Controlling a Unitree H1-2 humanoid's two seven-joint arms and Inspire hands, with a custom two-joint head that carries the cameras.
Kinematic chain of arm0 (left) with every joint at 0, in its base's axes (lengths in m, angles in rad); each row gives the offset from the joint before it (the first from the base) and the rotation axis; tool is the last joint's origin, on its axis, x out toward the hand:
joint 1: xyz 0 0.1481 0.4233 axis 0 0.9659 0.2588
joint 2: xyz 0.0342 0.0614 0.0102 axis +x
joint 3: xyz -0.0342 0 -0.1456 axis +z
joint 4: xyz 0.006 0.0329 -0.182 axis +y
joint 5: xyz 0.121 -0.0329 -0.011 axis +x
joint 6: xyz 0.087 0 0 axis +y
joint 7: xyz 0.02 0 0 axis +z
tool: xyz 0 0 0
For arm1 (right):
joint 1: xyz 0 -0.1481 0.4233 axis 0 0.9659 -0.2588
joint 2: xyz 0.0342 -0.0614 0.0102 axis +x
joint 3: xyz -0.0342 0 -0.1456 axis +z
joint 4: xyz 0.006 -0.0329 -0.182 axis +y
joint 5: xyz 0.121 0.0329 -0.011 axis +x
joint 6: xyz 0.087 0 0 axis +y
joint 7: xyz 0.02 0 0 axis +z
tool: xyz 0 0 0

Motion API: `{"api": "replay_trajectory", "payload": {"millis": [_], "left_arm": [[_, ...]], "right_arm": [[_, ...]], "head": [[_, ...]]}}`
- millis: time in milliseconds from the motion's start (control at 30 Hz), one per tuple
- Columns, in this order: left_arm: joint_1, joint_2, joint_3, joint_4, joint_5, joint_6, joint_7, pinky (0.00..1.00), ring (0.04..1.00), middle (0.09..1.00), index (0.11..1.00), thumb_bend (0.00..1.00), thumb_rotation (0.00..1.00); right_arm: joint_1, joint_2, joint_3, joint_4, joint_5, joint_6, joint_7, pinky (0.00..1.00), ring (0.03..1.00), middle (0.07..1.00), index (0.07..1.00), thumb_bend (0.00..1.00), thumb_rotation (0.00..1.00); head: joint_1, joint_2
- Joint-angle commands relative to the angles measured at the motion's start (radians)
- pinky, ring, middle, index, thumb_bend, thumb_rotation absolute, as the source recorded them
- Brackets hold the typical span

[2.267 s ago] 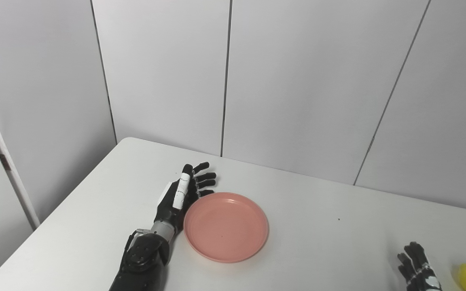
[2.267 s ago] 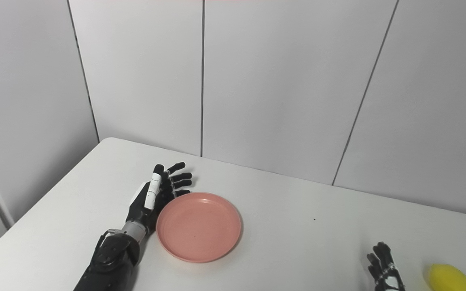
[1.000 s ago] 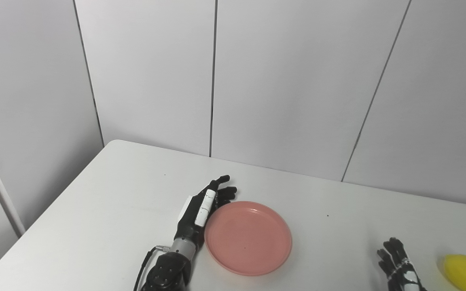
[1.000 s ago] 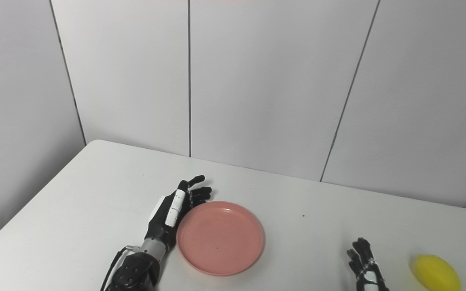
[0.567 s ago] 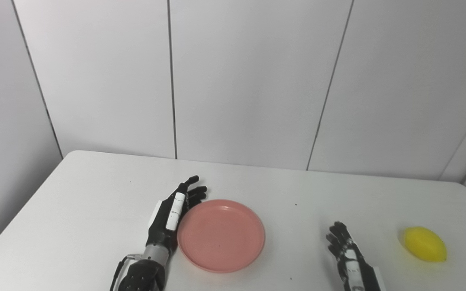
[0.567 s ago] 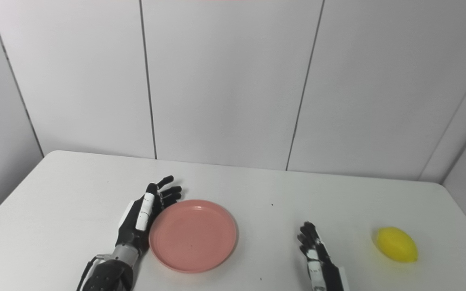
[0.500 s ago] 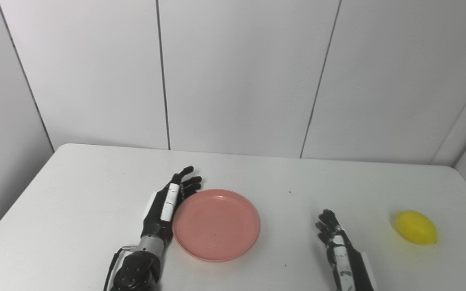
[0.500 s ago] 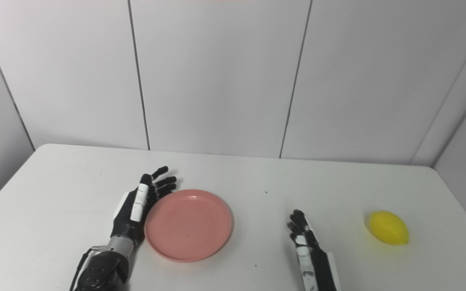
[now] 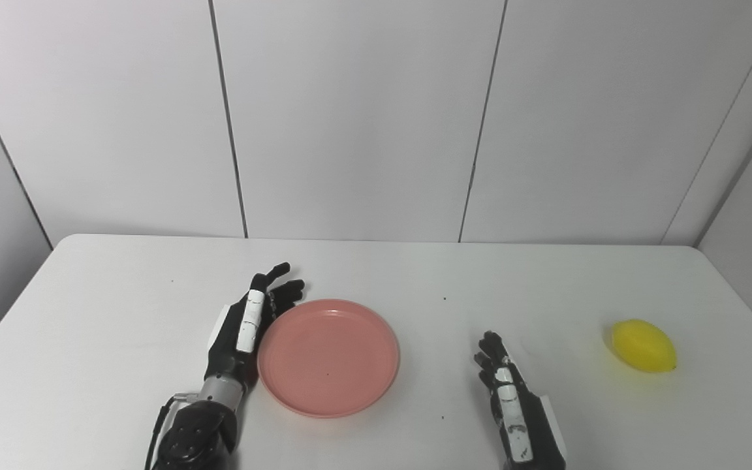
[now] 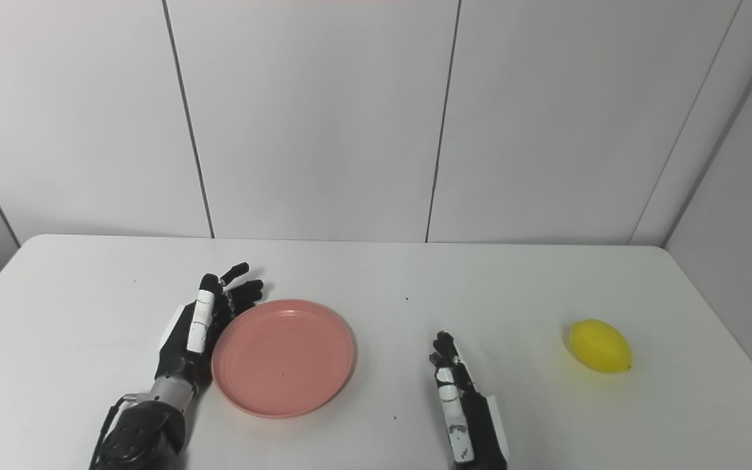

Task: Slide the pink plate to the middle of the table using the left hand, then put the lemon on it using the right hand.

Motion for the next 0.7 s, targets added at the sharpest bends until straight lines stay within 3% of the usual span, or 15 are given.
{"api": "replay_trajectory", "payload": {"millis": [0,433,667], "left_arm": [[-0.010,-0.002,-0.014,0.009,0.006,0.058,-0.008,0.82,0.780,0.747,0.821,0.84,0.98],[-0.017,-0.010,-0.025,-0.003,0.008,0.077,-0.007,0.84,0.772,0.737,0.829,0.81,0.98],[-0.028,-0.010,-0.006,-0.004,-0.024,0.102,-0.017,0.89,0.784,0.736,0.819,0.80,0.95]], "right_arm": [[0.009,0.010,0.005,0.015,0.002,0.010,-0.003,0.98,0.944,0.947,0.935,0.86,0.96],[0.010,0.010,0.007,0.019,-0.003,0.013,-0.009,0.98,0.937,0.942,0.927,0.85,0.96],[0.000,0.026,0.024,0.033,-0.029,0.001,-0.026,0.97,0.924,0.932,0.923,0.85,0.96]], "head": [[0.001,0.000],[0.014,-0.010],[-0.066,0.002]]}}
